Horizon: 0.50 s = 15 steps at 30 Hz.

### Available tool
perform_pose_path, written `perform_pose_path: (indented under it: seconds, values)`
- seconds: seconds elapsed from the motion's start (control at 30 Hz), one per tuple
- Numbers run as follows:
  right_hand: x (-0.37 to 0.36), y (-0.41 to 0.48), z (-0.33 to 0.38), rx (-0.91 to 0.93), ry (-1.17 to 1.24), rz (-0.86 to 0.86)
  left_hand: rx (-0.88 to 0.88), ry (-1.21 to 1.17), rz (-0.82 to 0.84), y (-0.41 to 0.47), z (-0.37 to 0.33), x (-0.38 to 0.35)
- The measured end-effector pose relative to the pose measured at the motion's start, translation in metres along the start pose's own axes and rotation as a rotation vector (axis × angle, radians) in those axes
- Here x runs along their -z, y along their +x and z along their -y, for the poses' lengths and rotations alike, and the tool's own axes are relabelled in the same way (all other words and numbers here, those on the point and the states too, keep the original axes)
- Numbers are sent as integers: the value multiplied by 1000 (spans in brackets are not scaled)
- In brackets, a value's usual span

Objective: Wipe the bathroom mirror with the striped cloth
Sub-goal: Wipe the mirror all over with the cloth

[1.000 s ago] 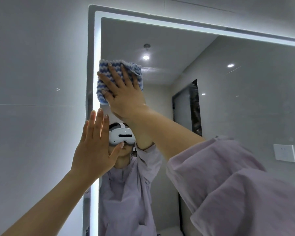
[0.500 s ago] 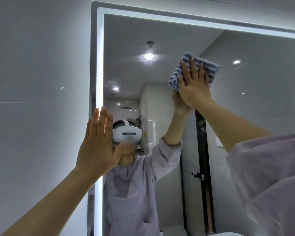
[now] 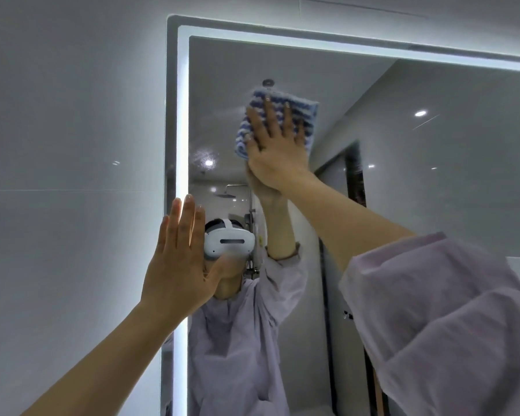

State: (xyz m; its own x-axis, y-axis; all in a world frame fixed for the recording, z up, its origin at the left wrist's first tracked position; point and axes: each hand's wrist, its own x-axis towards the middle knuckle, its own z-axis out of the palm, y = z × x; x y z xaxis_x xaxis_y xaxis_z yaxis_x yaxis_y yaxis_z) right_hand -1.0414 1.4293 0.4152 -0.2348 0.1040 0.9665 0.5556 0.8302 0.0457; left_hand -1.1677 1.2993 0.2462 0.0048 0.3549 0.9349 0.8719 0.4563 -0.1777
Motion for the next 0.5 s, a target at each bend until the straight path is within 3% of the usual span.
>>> perform_pose_path:
  seconds: [0.2, 0.5]
  values:
    - [-9, 6, 60, 246, -84, 23, 12, 39, 1, 1, -3, 5]
    - [-6, 14, 53, 324, -97, 20, 9, 71, -2, 0, -2, 3]
